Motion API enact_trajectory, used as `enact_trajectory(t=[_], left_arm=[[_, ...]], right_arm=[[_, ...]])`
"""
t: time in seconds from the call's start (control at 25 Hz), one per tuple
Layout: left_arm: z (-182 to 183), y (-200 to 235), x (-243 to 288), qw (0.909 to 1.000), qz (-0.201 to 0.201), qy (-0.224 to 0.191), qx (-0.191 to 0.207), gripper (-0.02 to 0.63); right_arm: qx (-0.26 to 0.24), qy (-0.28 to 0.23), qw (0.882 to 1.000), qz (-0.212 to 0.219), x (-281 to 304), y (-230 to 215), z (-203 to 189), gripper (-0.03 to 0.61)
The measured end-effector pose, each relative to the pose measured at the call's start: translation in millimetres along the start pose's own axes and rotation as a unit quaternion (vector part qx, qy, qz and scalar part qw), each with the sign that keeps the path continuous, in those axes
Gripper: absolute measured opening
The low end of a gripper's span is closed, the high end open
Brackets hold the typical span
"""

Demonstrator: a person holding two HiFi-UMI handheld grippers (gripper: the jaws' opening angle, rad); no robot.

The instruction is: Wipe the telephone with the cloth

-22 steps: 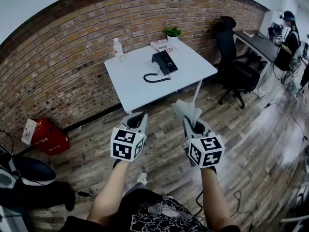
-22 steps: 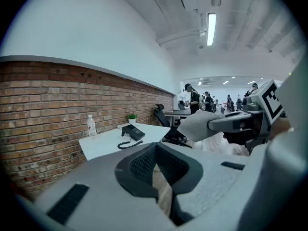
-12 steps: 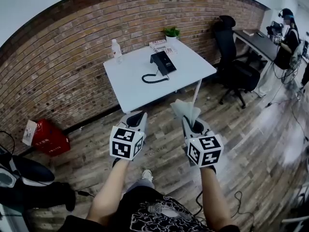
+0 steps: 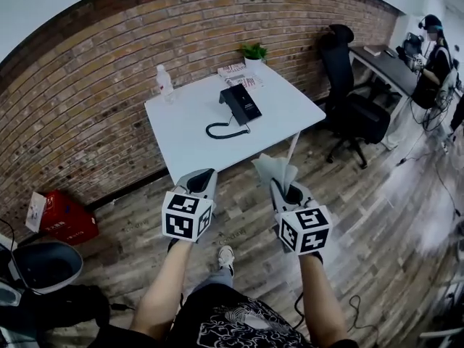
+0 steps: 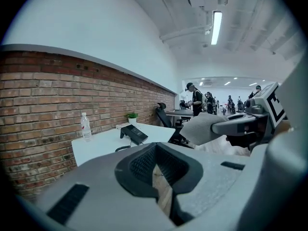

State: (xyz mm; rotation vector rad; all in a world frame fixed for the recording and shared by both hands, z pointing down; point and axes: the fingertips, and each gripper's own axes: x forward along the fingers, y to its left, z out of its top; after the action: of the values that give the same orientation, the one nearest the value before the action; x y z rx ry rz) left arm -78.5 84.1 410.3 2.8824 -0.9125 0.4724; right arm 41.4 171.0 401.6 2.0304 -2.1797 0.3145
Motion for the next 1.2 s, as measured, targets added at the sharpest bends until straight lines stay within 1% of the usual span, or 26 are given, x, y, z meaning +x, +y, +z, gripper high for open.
enact_trajectory(t=[0.28,0.44,0.6,0.84,1.04,1.2], left_arm=[[21,60,71,0.9999,-0.010,0.006,-0.004,0.006],[27,88,104,0.9996,-0.023,0.011,-0.007,0.006],[30,114,132,0.9992,-0.031,0.019,-0.017,0.006],[27,146,162,0.9984,-0.044,0.024,-0.027,0.006],[26,164,181,0.9977,-0.055,0.030,-0.026,0.006],[25,181,195,0.9978,-0.051,0.034,-0.025,0.006]], right_arm=[[-0.003,0.017,1.000,-0.007,81,-28,23,0.010],[-0.002,0.028,1.000,-0.010,124,-39,33,0.009],[-0.008,0.043,0.999,-0.012,162,-47,44,0.011],[-0.021,0.058,0.998,-0.018,208,-54,53,0.010],[-0.022,0.066,0.997,-0.023,240,-64,53,0.011],[-0.025,0.069,0.997,-0.015,266,-68,53,0.011]])
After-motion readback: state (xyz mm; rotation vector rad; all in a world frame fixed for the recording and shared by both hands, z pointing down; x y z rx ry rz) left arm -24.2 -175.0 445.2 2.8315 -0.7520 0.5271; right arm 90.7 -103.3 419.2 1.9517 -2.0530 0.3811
